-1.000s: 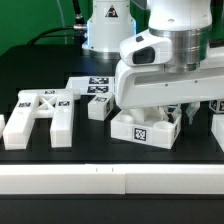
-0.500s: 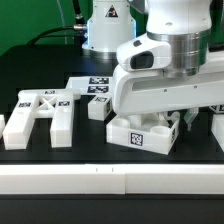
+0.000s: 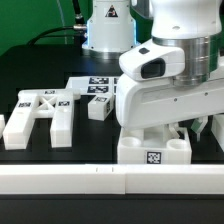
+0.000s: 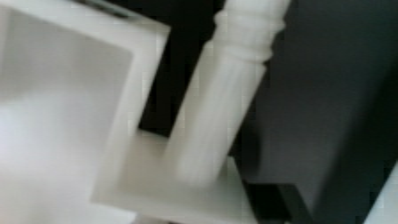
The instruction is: Assemble chair
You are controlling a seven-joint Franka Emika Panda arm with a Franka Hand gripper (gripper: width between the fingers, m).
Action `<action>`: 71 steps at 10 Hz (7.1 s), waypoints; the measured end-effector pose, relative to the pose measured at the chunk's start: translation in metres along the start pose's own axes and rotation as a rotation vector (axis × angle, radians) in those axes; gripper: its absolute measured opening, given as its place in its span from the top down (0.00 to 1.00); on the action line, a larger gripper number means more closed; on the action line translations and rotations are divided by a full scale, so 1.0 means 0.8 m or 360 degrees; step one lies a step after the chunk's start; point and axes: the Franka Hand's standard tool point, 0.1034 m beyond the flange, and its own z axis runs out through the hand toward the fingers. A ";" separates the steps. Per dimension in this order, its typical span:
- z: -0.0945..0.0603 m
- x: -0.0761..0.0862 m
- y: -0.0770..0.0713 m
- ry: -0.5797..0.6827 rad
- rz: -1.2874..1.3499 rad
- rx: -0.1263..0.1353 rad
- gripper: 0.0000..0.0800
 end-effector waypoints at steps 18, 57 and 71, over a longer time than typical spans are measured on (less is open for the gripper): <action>0.005 0.060 -0.023 -0.0046 0.0275 0.0020 0.82; -0.056 -0.190 0.004 -0.0184 0.0157 -0.0095 0.19; -0.032 -0.214 0.004 -0.1501 0.0218 -0.0048 0.19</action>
Offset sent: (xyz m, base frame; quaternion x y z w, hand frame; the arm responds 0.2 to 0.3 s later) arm 0.0234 0.0144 -0.0028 -0.0140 -0.0039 -0.1152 0.9932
